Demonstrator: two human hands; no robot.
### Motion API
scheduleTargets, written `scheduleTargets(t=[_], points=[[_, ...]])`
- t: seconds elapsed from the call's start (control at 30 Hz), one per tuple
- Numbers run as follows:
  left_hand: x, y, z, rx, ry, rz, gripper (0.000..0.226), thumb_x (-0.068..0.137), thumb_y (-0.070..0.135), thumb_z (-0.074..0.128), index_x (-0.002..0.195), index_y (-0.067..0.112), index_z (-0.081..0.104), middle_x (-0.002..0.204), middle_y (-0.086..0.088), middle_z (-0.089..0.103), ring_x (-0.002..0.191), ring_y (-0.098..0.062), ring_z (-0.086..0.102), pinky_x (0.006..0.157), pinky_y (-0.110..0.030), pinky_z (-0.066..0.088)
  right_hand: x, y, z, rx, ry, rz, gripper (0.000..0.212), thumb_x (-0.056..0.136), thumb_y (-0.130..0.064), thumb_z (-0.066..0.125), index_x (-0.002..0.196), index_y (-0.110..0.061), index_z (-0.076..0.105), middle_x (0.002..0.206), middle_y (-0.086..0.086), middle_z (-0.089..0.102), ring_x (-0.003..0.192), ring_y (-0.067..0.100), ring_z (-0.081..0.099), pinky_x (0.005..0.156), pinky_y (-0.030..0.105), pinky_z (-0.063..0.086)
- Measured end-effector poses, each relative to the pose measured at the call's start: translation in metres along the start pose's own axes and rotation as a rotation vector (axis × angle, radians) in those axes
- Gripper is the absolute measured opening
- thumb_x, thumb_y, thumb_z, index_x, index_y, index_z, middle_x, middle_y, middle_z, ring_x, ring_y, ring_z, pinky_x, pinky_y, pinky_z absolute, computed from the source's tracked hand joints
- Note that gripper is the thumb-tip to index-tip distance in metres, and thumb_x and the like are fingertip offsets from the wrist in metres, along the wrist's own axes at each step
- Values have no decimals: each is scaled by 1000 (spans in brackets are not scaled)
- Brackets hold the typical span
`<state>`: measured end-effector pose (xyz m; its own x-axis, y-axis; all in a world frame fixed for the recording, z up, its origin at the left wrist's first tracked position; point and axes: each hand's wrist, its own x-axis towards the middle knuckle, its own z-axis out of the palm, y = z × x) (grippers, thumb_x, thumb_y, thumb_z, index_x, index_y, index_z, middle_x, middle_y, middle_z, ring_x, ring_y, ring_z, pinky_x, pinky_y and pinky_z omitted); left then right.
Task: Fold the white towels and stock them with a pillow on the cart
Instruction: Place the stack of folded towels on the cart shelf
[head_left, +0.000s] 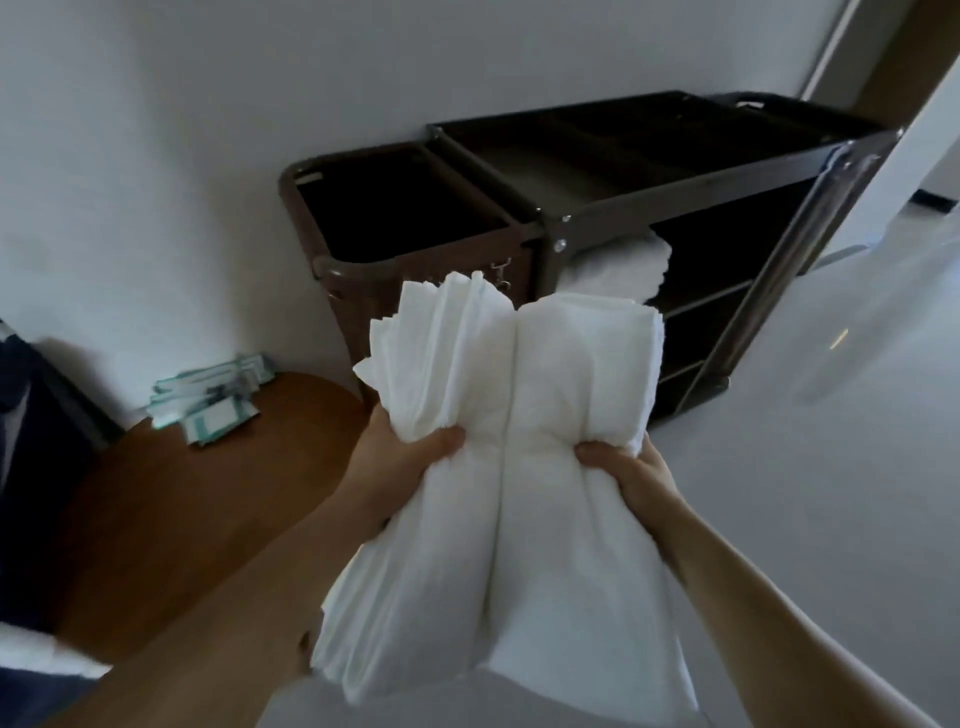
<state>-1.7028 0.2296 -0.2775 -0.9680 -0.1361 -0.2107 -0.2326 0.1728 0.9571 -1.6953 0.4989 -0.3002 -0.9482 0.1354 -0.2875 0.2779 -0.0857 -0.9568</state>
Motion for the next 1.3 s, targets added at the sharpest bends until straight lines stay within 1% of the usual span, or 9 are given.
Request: scheduleTargets(t=[0.1,0.23,0.47,0.6,0.73,0.9,1.1,1.23,1.3], points=[[4,24,91,-1,-45,22,109,44,60,85,139,28,44,122,8,64,109,-19,63,94,-45,54,16,-14,-88,22,62,-27,60,52,-31,81,109,-37,64,93,-12,75,83,10,72,64,25,55],[6,50,204,-23,-98,45,104,43,61,84,134,29,47,115,11,65,103,-14,65,79,-32,55,34,-31,-200,9,126,-51,56,52,-33,82,106,-38,65,87,-21,74,74,0,70,53,13,52],[19,83,335,-54,-153,51,95,47,57,86,131,31,50,114,9,68,104,-18,67,90,-44,56,73,-51,-327,-11,190,-45,58,40,-44,83,96,-47,68,88,-20,74,75,2,71,54,14,52],[46,94,387,-59,-152,80,98,48,55,86,135,29,50,116,8,68,104,-16,67,91,-44,56,116,-60,-370,-24,185,-66,59,39,-46,84,96,-53,67,93,-16,75,79,6,72,60,20,55],[91,100,434,-93,-100,111,102,49,56,85,138,30,46,120,10,65,106,-13,64,88,-36,53,182,-77,-402,-75,164,-120,62,41,-48,84,98,-61,64,95,-22,74,81,1,71,60,16,54],[167,111,497,-131,-54,165,101,52,56,86,140,34,41,122,15,61,108,-7,61,77,-24,50,281,-101,-442,-156,157,-185,71,42,-49,84,109,-60,61,101,-22,73,86,0,70,73,27,54],[248,120,561,-164,-8,177,106,50,56,87,142,35,38,129,11,60,116,-13,61,97,-47,53,397,-122,-476,-222,117,-305,67,41,-51,81,102,-67,58,101,-33,67,88,-13,63,65,8,50],[296,115,600,-127,97,214,104,53,58,84,143,36,37,131,12,58,120,-10,58,102,-47,49,473,-121,-489,-291,92,-388,69,45,-54,78,111,-50,58,100,-45,61,92,-24,56,67,-1,43],[314,114,615,-104,169,233,104,54,58,81,145,32,37,132,12,57,121,-8,56,104,-45,47,509,-116,-493,-324,71,-416,77,49,-55,78,122,-38,59,107,-44,60,98,-23,55,73,-2,42]])
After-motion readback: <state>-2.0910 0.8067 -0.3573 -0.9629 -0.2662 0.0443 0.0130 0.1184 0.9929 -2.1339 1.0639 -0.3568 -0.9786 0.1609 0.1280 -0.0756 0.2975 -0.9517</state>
